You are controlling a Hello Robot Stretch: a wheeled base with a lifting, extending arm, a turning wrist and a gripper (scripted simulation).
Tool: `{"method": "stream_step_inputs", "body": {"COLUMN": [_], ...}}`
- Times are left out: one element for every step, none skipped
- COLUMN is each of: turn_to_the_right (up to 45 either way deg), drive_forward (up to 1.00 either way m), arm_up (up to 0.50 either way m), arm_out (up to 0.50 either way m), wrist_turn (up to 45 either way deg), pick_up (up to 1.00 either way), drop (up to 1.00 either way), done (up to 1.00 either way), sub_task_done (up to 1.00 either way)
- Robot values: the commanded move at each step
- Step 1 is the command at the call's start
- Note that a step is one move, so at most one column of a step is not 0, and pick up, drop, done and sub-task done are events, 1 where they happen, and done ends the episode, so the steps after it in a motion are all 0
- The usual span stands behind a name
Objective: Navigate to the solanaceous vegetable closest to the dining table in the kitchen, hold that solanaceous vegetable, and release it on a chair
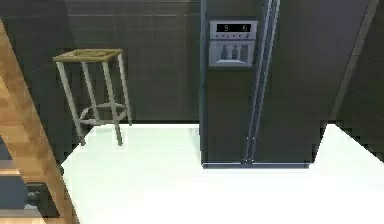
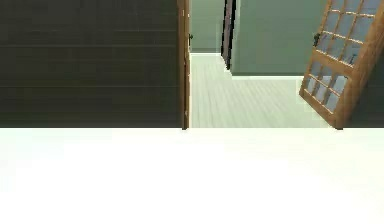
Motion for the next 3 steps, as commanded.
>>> {"method": "stream_step_inputs", "body": {"turn_to_the_right": [-45.0,-42.0,0.0], "drive_forward": [0.00,0.00,0.15], "arm_up": [0.00,0.00,0.00], "arm_out": [0.00,0.00,0.00], "wrist_turn": [0.0,0.0,0.0], "pick_up": [0.00,0.00,0.00], "drop": [0.00,0.00,0.00], "done": [0.00,0.00,0.00], "sub_task_done": [0.00,0.00,0.00]}}
